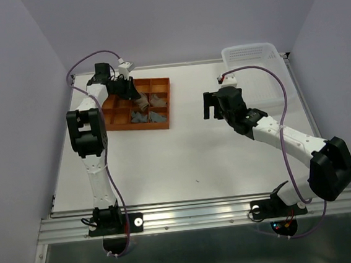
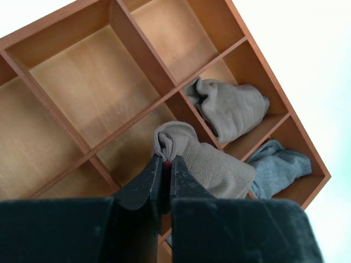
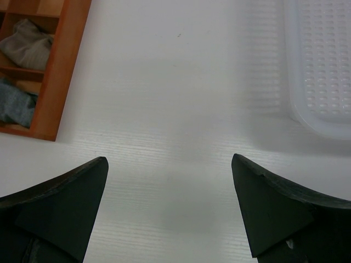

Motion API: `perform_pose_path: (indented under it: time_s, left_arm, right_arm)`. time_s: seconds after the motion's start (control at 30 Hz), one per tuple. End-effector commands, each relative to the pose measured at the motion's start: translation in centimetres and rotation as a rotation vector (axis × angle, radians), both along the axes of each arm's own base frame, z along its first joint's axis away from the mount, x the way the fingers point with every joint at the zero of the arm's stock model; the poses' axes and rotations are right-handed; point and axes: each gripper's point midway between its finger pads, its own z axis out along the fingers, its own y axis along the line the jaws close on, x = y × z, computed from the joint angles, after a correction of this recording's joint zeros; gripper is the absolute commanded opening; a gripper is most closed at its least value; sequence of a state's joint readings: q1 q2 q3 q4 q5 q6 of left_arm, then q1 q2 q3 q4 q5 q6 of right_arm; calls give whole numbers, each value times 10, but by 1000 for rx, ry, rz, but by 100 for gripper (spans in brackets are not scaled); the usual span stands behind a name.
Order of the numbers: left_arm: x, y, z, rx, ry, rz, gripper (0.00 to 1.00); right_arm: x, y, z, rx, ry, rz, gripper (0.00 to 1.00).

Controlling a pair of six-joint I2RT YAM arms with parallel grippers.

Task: Roll the socks
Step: Place the rolled socks into the container

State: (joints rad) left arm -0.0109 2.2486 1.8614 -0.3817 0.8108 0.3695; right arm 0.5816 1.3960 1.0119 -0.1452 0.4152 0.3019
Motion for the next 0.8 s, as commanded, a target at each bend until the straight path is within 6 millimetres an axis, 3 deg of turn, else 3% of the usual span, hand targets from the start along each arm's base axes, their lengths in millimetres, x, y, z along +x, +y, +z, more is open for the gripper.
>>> perform_pose_path:
  time_s: [0.0, 0.03, 0.4, 0.77]
  left_arm:
    - [6, -1, 7, -1, -13, -35, 0]
    - [5, -2, 11, 1, -9, -50, 0]
    - [10, 6, -16, 58, 15, -39, 0]
    - [26, 13, -10, 78, -13, 31, 5]
  right_arm:
    - [9, -4, 9, -3, -47, -22, 100]
    - [9, -5, 9, -6, -47, -26, 100]
    - [9, -12, 7, -33, -52, -54, 100]
    - [7, -18, 1, -58, -44, -69, 100]
